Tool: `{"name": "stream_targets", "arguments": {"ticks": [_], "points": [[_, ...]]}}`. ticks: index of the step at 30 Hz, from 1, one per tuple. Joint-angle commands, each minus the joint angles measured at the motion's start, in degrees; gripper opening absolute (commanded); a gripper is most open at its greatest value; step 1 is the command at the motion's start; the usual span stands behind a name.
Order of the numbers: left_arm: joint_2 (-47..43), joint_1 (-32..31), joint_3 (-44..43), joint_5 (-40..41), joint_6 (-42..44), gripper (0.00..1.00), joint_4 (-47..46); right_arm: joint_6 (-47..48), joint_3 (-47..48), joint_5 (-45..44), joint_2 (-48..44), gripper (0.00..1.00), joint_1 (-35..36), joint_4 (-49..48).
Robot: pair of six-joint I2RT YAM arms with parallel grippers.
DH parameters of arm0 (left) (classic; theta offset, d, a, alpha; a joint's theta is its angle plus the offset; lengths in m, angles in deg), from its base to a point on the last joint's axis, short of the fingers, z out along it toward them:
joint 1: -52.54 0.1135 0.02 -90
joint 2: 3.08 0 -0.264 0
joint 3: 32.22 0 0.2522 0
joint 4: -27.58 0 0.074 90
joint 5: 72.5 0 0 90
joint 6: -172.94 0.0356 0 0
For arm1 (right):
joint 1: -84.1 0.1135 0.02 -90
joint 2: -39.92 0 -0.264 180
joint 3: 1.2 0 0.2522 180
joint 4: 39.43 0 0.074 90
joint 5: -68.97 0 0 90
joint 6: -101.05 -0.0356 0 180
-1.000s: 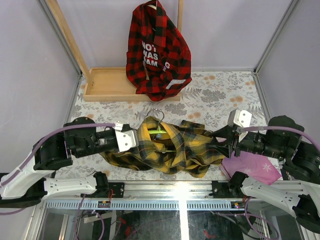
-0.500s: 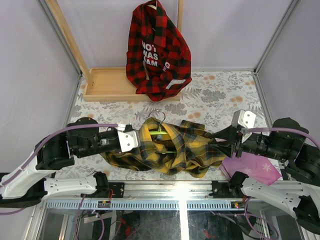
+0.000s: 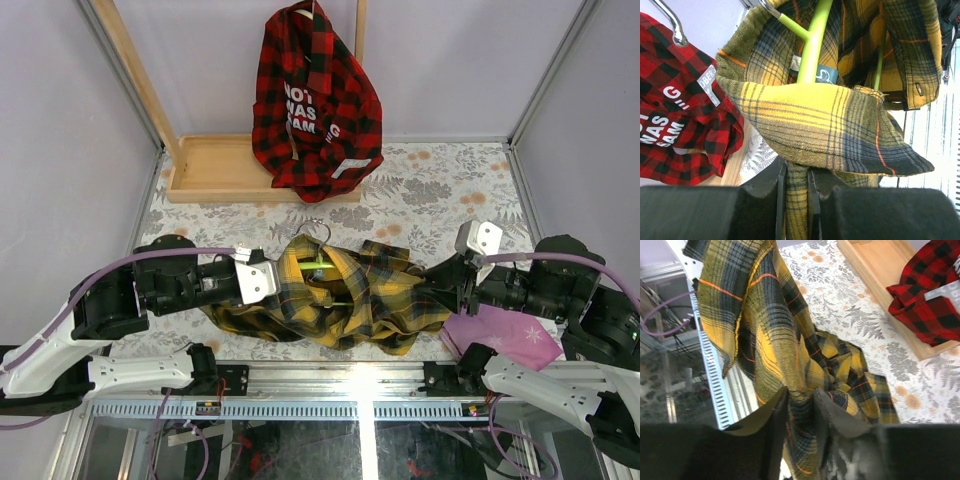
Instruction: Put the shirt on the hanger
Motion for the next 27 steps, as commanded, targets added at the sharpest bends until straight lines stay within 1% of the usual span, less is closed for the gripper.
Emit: {"name": "stream_targets", "arguments": {"ticks": [1, 4, 6, 7, 10, 11, 12, 13, 14, 17, 21, 23, 24, 25, 26, 27], "points": [[-0.51, 0.27, 0.05, 0.21, 0.05, 0.00, -2.04, -0.34, 0.16, 0.02, 0.17, 0.26, -0.18, -2.67], [-0.45, 0.29, 0.25, 0.13, 0.05, 0.00, -2.03, -0.39, 0.22, 0.12, -0.46, 0.20, -0.17, -3.39], [-0.40, 0.26, 0.42, 0.28, 0.06, 0.00, -2.02, -0.55, 0.29, 0.17, -0.80, 0.10, -0.18, -3.53], [-0.43, 0.33, 0.54, 0.31, 0.01, 0.00, -2.04, -0.60, 0.27, 0.13, -0.85, 0.08, -0.17, -3.54], [-0.47, 0.31, 0.72, 0.52, -0.02, 0.00, -2.02, -0.82, 0.05, -0.13, -1.25, 0.07, -0.17, -3.78], [-0.40, 0.29, 0.74, 0.49, -0.12, 0.00, -2.04, -0.94, -0.10, -0.26, -1.37, 0.12, -0.17, -3.85], [-0.41, 0.32, 0.74, 0.47, -0.14, 0.00, -1.99, -1.16, -0.25, -0.35, -1.44, 0.29, -0.18, -4.02], [-0.47, 0.32, 0.74, 0.37, -0.20, 0.00, -2.05, -1.36, -0.36, -0.46, -1.58, 0.42, -0.17, -4.31], [-0.48, 0.27, 0.65, 0.32, -0.21, 0.00, -2.10, -1.51, -0.58, -0.42, -1.73, 0.47, -0.19, -4.55], [-0.55, 0.34, 0.60, 0.29, -0.22, 0.00, -2.27, -1.62, -1.03, -0.45, -1.88, 0.53, -0.18, -5.00], [-0.53, 0.27, 0.31, 0.29, -0.12, 0.00, -2.31, -1.70, -1.46, -0.09, -1.76, 0.53, -0.18, -5.28], [-0.58, 0.27, 0.30, 0.22, -0.07, 0.00, -2.34, -1.67, -1.71, 0.03, -1.44, 0.52, -0.19, -5.20], [-0.57, 0.29, 0.28, 0.25, -0.04, 0.00, -2.35, -1.68, -1.81, 0.04, -1.34, 0.49, -0.24, -5.18], [-0.56, 0.31, 0.30, 0.23, -0.08, 0.00, -2.31, -1.67, -1.81, 0.04, -1.25, 0.42, -0.20, -5.01], [-0.60, 0.32, 0.28, 0.23, -0.10, 0.00, -2.35, -1.60, -1.84, 0.17, -1.11, 0.29, -0.21, -4.97], [-0.57, 0.33, 0.30, 0.23, -0.16, 0.00, -2.28, -1.66, -1.71, 0.35, -1.06, 0.19, -0.23, -4.95]]}}
